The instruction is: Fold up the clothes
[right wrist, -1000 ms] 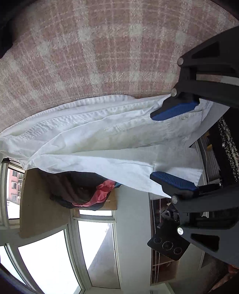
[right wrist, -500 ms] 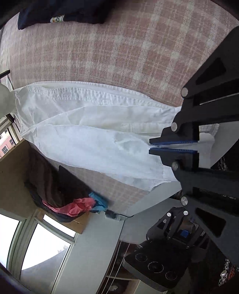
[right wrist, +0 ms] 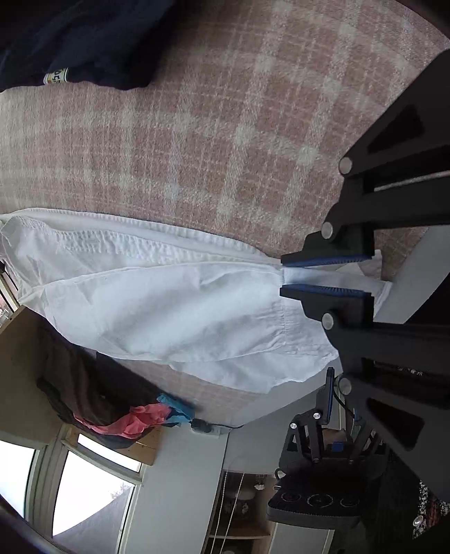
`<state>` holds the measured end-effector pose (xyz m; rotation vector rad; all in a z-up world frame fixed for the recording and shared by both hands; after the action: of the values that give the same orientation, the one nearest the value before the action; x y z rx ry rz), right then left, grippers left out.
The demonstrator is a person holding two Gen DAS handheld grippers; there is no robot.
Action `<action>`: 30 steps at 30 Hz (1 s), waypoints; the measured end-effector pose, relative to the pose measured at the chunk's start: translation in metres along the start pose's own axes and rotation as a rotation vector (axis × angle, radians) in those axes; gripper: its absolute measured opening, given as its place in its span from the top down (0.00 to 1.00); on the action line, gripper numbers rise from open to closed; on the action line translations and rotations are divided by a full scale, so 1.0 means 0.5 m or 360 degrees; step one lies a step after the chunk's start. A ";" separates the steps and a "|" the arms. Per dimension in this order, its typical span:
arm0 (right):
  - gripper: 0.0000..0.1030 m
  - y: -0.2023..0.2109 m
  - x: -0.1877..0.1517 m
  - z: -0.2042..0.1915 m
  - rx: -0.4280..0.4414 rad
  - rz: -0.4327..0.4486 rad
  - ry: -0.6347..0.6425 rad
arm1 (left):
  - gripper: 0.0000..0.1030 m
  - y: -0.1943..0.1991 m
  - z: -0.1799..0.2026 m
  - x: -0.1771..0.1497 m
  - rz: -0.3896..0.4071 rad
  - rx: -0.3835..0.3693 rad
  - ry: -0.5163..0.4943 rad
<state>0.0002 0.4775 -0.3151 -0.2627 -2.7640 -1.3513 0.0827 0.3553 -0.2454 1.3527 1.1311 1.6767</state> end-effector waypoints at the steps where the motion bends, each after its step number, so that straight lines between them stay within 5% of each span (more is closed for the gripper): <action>1: 0.84 -0.002 -0.003 -0.006 -0.0021 -0.0018 0.0027 | 0.72 -0.013 0.001 0.000 -0.0019 0.0074 -0.0050; 4: 0.84 -0.016 -0.007 -0.009 -0.0098 -0.0055 0.0071 | 0.72 -0.055 -0.015 0.003 -0.0079 0.0235 -0.0123; 6: 0.90 -0.014 -0.007 -0.014 -0.0060 -0.0058 0.0061 | 0.76 -0.060 -0.023 0.004 -0.0079 0.0200 -0.0096; 7: 0.93 -0.010 -0.006 -0.020 -0.0042 -0.0054 0.0067 | 0.91 -0.061 -0.026 0.004 -0.0077 0.0178 -0.0081; 8: 0.94 -0.003 -0.005 -0.024 -0.0028 -0.0045 0.0070 | 0.94 -0.054 -0.031 0.006 -0.0066 0.0159 -0.0060; 17: 0.97 0.041 -0.005 -0.050 0.0210 -0.0007 -0.0010 | 0.95 0.058 -0.041 0.031 0.0099 -0.0098 0.0079; 21: 0.97 0.028 -0.024 -0.015 0.0563 -0.0029 -0.0272 | 0.95 0.046 -0.021 0.032 0.0078 -0.0123 0.0053; 26: 0.97 -0.032 -0.063 0.051 0.0221 -0.0114 -0.0284 | 0.92 -0.024 -0.047 -0.012 -0.0140 -0.0130 0.0150; 30: 0.89 0.017 -0.038 0.009 0.0032 -0.0057 -0.0093 | 0.83 0.050 -0.095 -0.011 -0.0062 -0.0146 0.0192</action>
<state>0.0206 0.4837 -0.3135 -0.2566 -2.8416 -1.3443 0.0378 0.3312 -0.2279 1.1792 1.1266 1.7798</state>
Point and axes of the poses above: each gripper's, at about its wrist camera, not at the fingertips, and y roughly against the way its jaws point, z to its right, x to its top, the point moved 8 cm from there along -y, roughly the way its jaws point, and after that the axes turned 4 degrees about -z, right-handed, at the moved point
